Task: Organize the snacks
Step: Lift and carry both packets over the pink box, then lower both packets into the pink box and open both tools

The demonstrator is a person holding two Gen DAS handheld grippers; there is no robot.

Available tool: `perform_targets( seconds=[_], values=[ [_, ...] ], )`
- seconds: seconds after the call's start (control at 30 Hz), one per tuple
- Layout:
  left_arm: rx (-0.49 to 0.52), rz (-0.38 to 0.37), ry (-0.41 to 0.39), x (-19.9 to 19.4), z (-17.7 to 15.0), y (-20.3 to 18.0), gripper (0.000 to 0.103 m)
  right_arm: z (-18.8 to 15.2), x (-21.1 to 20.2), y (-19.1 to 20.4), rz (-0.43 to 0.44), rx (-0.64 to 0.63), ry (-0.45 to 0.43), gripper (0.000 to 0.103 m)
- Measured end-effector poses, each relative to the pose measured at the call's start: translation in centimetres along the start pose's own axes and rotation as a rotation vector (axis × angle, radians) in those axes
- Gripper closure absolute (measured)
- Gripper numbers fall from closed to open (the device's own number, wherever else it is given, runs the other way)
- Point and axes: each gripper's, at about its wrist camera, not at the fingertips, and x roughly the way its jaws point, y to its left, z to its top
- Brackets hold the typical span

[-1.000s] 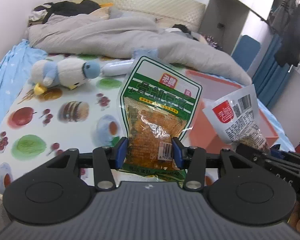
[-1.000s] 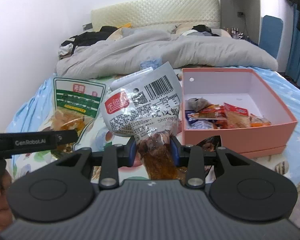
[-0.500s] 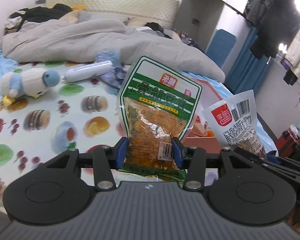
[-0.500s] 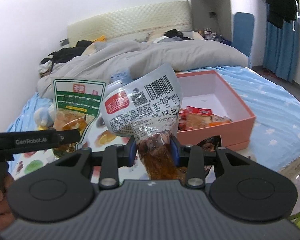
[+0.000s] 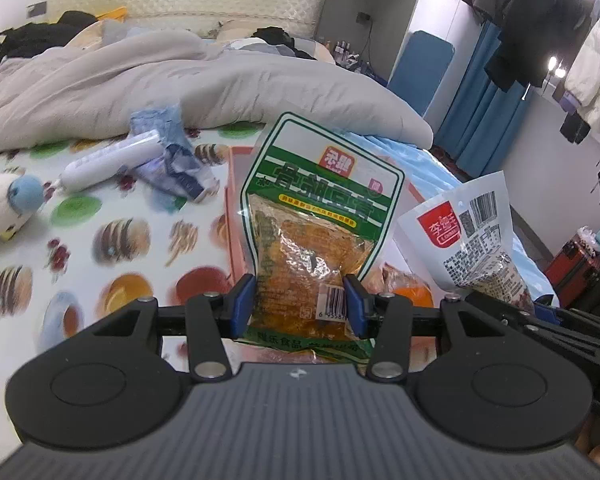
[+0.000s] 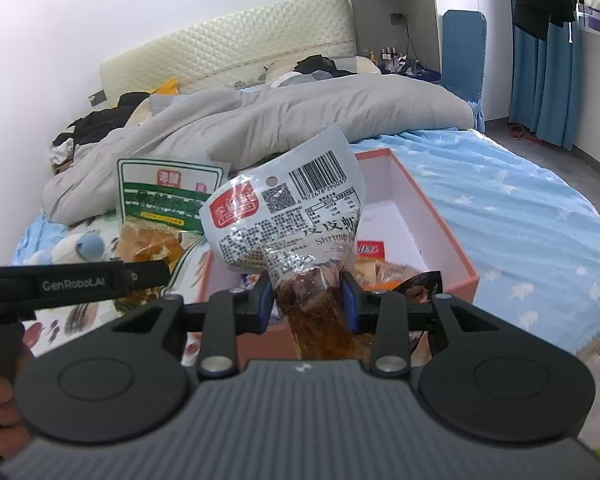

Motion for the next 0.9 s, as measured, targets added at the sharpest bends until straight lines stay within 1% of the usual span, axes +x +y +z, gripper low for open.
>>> perform_targets(
  seconds=[0.13,0.4,0.6,0.7,0.8,0.83,0.9],
  values=[
    [0.013,0.009,-0.002,3.1,2.5,-0.9,0.050,1.7,2.9,-1.3,-0.001,0.001,0.007,0.065],
    [0.019,0.015,0.043,9.9,5.5,-0.7,0.050,3.4,8.4,-2.6,0.015,0.008,0.046,0.064],
    [0.022,0.015,0.079,14.1,6.3,0.2,0.050,3.3,12.1,-3.1,0.028,0.019,0.090,0.064],
    [0.035,-0.002,0.099,15.6,6.3,0.5,0.050,3.6,13.5,-3.3,0.034,0.016,0.106,0.064],
    [0.055,0.011,0.116,16.3,6.1,0.8,0.049,3.5,14.4,-3.7,0.035,0.031,0.125,0.063],
    [0.047,0.014,0.122,16.4,6.2,1.1,0.047,3.6,14.6,-3.7,0.035,0.036,0.130,0.063],
    [0.044,0.028,0.120,16.4,6.4,1.3,0.037,3.5,14.6,-3.7,0.031,0.042,0.132,0.061]
  ],
)
